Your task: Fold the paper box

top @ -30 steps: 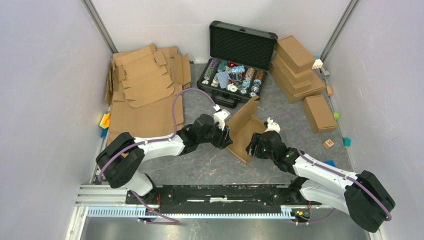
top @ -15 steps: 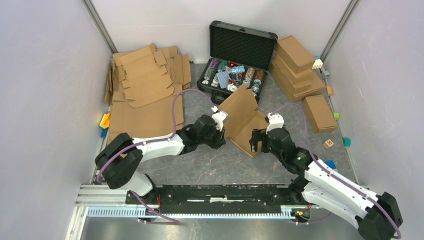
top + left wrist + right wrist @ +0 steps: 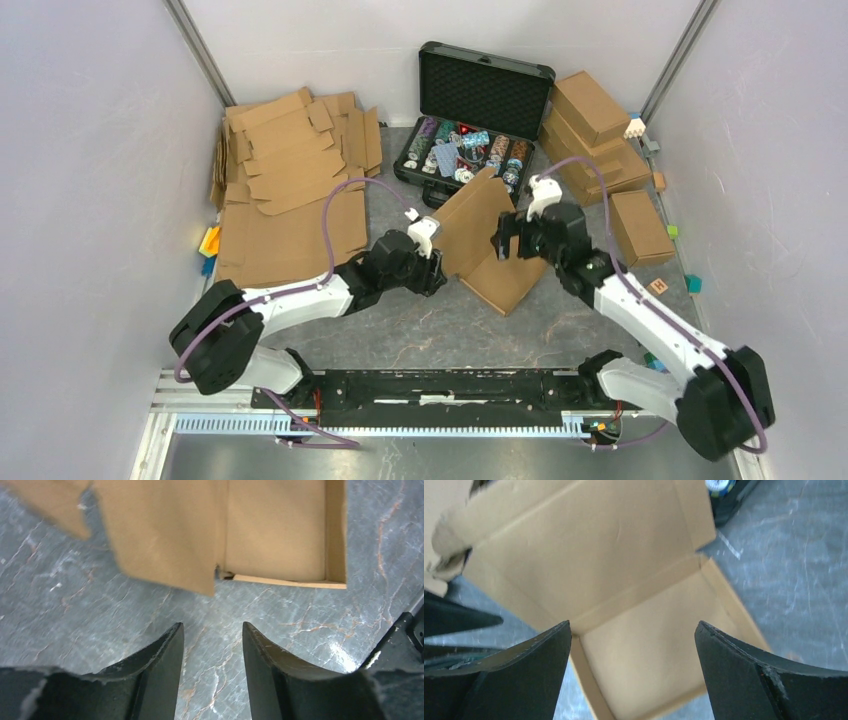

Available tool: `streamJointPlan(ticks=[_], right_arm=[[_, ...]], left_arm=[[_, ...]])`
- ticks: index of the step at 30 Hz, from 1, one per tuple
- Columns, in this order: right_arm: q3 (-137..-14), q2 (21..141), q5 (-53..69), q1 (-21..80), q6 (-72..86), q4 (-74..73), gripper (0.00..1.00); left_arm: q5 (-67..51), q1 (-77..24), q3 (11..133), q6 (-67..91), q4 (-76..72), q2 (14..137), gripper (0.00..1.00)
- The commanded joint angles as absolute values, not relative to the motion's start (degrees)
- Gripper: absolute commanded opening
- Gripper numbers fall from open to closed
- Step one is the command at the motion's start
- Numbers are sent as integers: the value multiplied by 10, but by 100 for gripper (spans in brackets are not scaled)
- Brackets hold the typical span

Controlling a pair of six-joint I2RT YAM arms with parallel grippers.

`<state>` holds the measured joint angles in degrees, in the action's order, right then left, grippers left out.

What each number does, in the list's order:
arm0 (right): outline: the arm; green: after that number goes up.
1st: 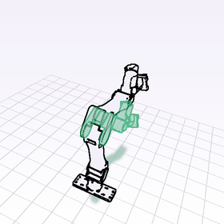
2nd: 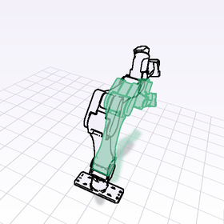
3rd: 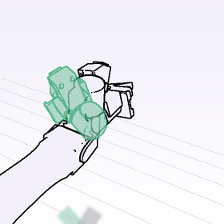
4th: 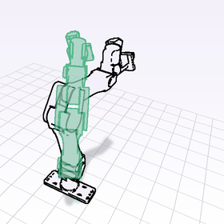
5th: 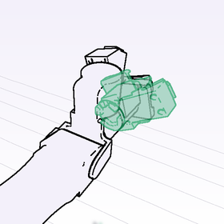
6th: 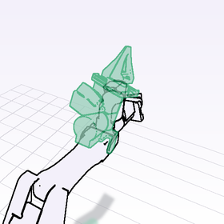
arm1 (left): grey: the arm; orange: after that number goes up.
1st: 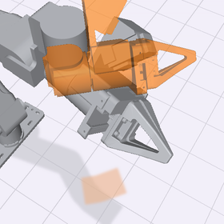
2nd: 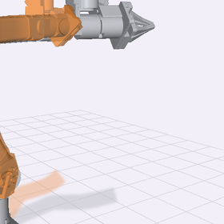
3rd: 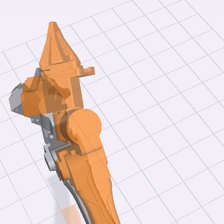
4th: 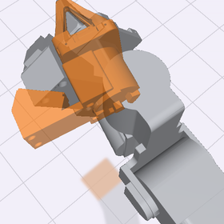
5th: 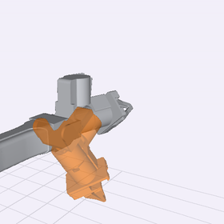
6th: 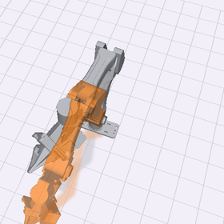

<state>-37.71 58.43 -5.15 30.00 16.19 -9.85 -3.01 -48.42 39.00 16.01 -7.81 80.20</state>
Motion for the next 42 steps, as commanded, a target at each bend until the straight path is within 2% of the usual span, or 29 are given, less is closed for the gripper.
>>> streamJointPlan(ticks=[1,5,9,12,20,24,29,32,34,37,42], right_arm=[[-419,653,112,224,134,36,98],[-439,725,199,173,146,125,98],[-451,801,281,125,164,216,98],[-462,839,289,107,147,255,98],[-492,940,337,83,170,378,98],[-515,977,343,77,166,389,98],[-506,1006,354,70,182,446,97],[-498,1011,367,68,196,467,83],[-485,1004,372,68,205,485,71],[-462,980,369,68,209,493,54],[-423,932,355,68,196,481,36]], left_arm=[[-19,-452,362,203,-106,748,57],[-66,-424,331,239,-143,719,61],[-114,-422,347,286,-159,741,63],[-119,-422,363,316,-166,762,63],[-122,-415,390,368,-202,833,49],[-134,-409,406,371,-204,850,41],[-149,-396,420,375,-204,861,25],[-160,-386,432,367,-193,862,14],[-165,-378,443,361,-181,864,11],[-174,-366,466,349,-158,869,10],[-184,-346,498,319,-122,884,9]])
